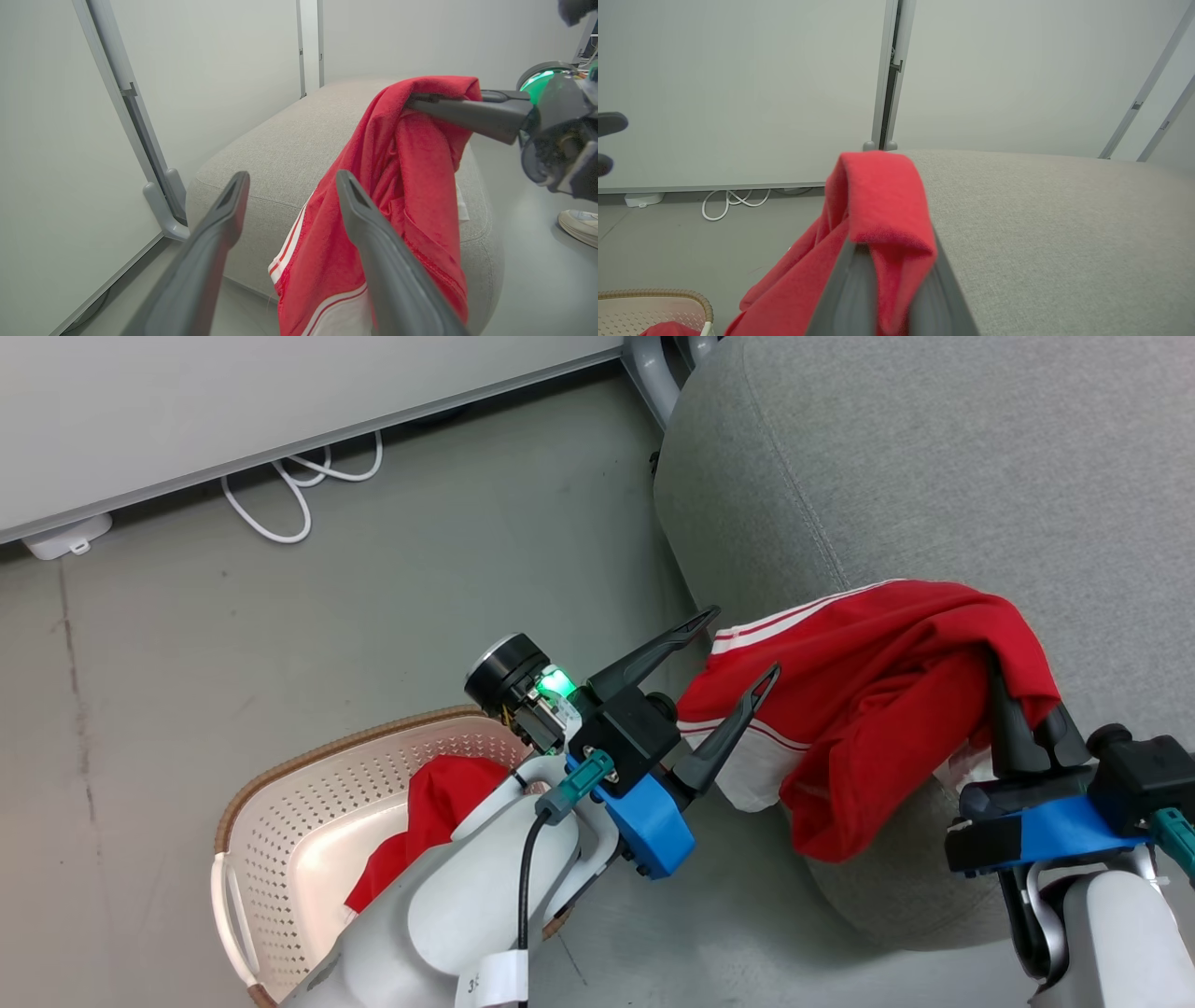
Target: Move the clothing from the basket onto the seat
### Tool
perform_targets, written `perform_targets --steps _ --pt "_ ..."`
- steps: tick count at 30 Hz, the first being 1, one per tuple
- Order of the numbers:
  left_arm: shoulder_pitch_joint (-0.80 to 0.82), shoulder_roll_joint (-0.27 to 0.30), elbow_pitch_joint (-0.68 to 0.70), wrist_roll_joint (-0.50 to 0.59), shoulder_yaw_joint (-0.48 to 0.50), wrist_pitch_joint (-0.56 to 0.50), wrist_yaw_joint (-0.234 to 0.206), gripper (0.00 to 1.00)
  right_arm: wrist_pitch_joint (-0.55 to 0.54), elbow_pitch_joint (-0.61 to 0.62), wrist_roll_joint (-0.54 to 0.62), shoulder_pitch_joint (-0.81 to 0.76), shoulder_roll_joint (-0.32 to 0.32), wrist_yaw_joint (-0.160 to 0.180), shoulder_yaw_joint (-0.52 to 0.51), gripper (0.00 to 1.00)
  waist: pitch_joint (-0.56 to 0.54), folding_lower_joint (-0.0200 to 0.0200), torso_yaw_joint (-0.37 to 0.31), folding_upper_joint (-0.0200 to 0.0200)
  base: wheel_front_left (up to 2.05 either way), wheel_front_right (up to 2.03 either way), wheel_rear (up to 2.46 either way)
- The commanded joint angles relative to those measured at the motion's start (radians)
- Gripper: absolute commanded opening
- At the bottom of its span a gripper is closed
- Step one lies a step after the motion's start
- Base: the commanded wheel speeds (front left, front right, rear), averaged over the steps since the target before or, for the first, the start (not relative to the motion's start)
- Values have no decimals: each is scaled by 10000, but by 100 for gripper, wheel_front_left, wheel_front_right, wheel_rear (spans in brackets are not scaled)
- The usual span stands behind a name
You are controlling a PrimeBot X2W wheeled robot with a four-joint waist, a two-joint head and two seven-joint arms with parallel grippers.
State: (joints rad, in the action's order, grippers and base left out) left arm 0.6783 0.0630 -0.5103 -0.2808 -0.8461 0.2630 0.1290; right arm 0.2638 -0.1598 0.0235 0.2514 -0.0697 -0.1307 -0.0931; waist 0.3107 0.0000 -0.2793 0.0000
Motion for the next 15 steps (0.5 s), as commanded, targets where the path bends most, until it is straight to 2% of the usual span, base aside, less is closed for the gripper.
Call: perform_targets --steps 1,9,15 --pt "-7 68 13 -21 9 27 16 100 14 73 -47 -142 47 -1 -22 0 -9 0 -50 0 0 0 0" --pt "146 132 43 99 74 27 17 100 14 193 8 166 117 -1 14 0 49 0 -196 0 0 0 0" --pt "497 350 230 377 251 27 17 100 14 394 -42 1419 118 -1 -66 0 677 0 -256 0 0 0 0"
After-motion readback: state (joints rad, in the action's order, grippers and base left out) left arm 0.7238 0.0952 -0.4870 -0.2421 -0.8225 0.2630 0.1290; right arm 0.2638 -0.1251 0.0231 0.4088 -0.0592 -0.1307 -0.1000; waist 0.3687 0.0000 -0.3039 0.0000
